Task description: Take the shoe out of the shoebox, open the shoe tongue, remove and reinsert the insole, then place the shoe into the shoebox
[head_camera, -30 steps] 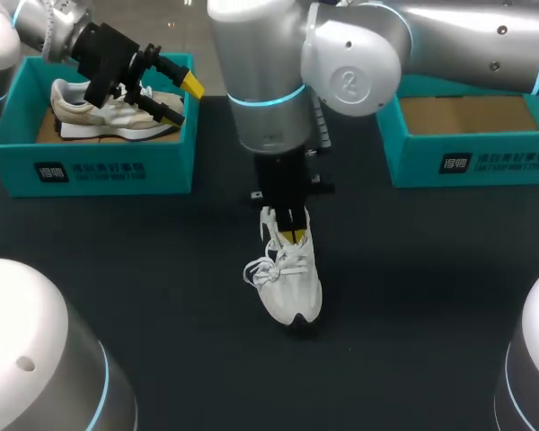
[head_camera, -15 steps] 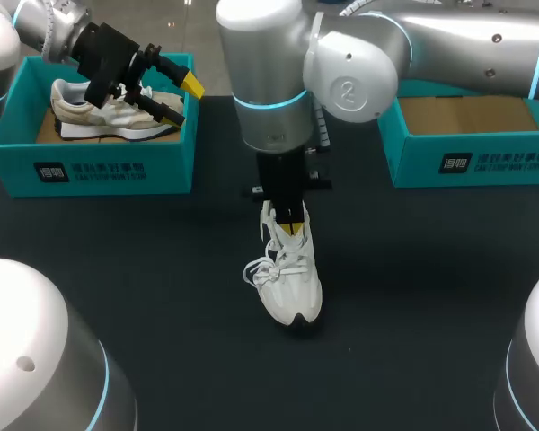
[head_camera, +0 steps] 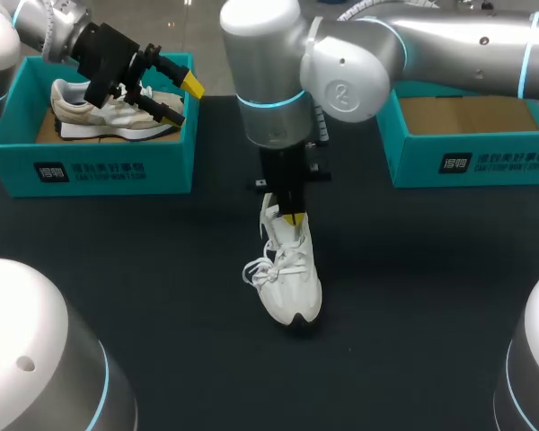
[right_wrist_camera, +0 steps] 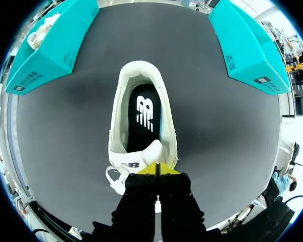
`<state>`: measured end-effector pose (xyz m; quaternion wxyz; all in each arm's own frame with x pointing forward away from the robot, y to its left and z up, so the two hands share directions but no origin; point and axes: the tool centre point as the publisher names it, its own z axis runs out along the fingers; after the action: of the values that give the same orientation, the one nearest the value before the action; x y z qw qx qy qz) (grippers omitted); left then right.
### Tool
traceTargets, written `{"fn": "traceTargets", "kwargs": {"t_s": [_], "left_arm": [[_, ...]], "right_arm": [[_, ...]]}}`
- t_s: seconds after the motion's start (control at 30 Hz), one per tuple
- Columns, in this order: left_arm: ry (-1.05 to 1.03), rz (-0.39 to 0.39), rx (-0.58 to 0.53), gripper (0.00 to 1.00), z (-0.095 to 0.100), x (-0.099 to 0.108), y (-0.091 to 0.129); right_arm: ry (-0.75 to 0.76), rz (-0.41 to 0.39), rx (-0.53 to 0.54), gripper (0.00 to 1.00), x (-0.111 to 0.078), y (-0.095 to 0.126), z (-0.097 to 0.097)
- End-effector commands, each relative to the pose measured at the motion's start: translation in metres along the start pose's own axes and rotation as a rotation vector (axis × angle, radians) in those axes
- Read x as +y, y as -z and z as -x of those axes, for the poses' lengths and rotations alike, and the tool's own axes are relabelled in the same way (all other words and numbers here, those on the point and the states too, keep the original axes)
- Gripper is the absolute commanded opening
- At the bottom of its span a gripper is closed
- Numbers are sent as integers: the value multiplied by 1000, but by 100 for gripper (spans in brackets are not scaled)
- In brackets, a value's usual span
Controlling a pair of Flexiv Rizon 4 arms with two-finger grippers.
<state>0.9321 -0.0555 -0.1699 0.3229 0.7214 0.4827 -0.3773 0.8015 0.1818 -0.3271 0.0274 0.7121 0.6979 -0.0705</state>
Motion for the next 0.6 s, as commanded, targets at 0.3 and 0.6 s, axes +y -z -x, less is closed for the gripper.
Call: {"fn": "traceTargets", "kwargs": {"t_s": [0.3,0.6], "left_arm": [[0,-1,3,100,0,0,1],[0,-1,3,100,0,0,1]], "right_arm": [[6,28,-15,0,-18,21,-5],[31,44,9,0,1,-4,-20]]}}
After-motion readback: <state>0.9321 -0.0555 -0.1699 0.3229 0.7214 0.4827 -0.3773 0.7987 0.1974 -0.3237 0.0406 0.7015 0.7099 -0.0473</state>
